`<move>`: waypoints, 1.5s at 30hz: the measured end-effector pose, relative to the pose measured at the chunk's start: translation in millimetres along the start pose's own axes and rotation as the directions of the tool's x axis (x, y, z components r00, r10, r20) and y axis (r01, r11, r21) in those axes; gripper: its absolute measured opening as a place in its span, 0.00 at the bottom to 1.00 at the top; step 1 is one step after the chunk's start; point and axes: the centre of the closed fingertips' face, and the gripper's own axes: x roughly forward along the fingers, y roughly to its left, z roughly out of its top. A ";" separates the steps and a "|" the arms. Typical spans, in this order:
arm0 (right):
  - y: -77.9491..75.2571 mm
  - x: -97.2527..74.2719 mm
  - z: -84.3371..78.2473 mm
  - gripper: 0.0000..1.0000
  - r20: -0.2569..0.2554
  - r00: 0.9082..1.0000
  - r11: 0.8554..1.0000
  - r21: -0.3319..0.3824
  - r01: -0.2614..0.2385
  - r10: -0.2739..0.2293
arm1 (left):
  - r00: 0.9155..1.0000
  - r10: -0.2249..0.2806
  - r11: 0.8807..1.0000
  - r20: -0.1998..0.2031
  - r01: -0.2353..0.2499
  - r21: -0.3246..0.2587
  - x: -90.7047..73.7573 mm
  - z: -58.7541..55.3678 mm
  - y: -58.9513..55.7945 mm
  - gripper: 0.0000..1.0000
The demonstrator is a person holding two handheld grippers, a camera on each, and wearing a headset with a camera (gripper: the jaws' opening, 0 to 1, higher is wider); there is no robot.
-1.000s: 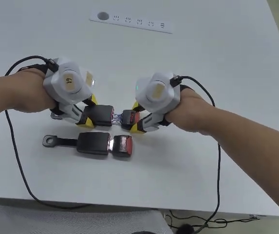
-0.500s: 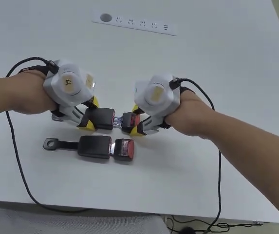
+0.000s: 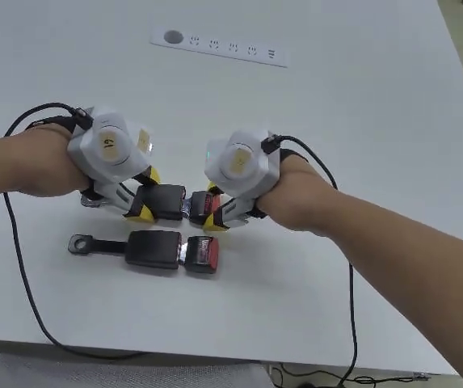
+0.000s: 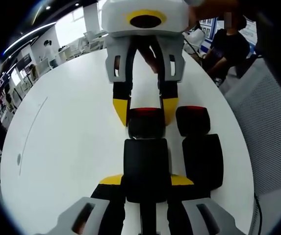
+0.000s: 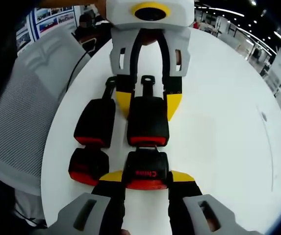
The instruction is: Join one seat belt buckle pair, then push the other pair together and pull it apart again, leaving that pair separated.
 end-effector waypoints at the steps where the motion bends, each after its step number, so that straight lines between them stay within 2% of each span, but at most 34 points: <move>1: -0.5 -0.4 -0.9 0.29 0.003 1.000 1.000 0.003 0.001 -0.001 | 1.000 0.002 1.000 -0.001 -0.002 -0.002 0.0 0.1 0.0 0.33; 12: 2.2 -3.4 1.1 0.29 0.009 1.000 1.000 0.013 0.000 0.000 | 1.000 0.009 1.000 -0.008 -0.009 -0.012 -0.4 -0.2 -0.3 0.33; 14: -1.6 3.2 -2.4 0.30 0.006 1.000 1.000 0.014 0.000 0.000 | 1.000 0.012 1.000 -0.006 -0.012 -0.015 -0.7 0.0 -0.6 0.33; 18: 1.1 -1.8 -0.2 0.30 -0.001 1.000 1.000 0.009 0.003 -0.003 | 1.000 0.019 1.000 0.003 -0.019 -0.025 -1.4 0.0 -1.0 0.33; 22: 0.6 -3.0 -5.0 0.30 -0.008 1.000 1.000 0.011 0.006 -0.006 | 1.000 0.020 0.999 0.004 -0.020 -0.029 -2.0 0.6 -1.1 0.33; 24: -1.1 -1.9 -10.9 0.30 -0.007 1.000 1.000 0.020 0.008 -0.008 | 1.000 0.019 0.999 0.004 -0.018 -0.029 -2.2 0.8 -1.0 0.33; 26: 3.2 -3.6 -10.8 0.30 -0.001 1.000 1.000 0.027 0.008 -0.008 | 1.000 0.017 1.000 0.004 -0.016 -0.026 -2.4 1.2 -1.0 0.33; 30: 0.1 -7.2 -15.0 0.30 0.017 1.000 0.999 0.034 0.009 -0.010 | 1.000 0.014 1.000 0.010 -0.014 -0.025 -2.5 1.2 -0.6 0.33; 38: 0.5 -6.4 -14.9 0.31 0.027 0.999 0.999 0.034 0.016 -0.016 | 1.000 0.015 1.000 0.005 -0.014 -0.026 -1.4 -1.0 1.0 0.33; 42: 0.5 -9.1 -23.2 0.31 0.035 0.999 0.998 0.054 0.018 -0.020 | 1.000 0.018 1.000 -0.007 -0.018 -0.024 -1.2 -0.8 0.1 0.33; 45: 1.1 -14.6 -34.3 0.31 0.025 0.999 0.997 0.072 0.031 -0.033 | 1.000 0.018 0.999 -0.001 -0.018 -0.029 -1.4 -1.3 0.2 0.33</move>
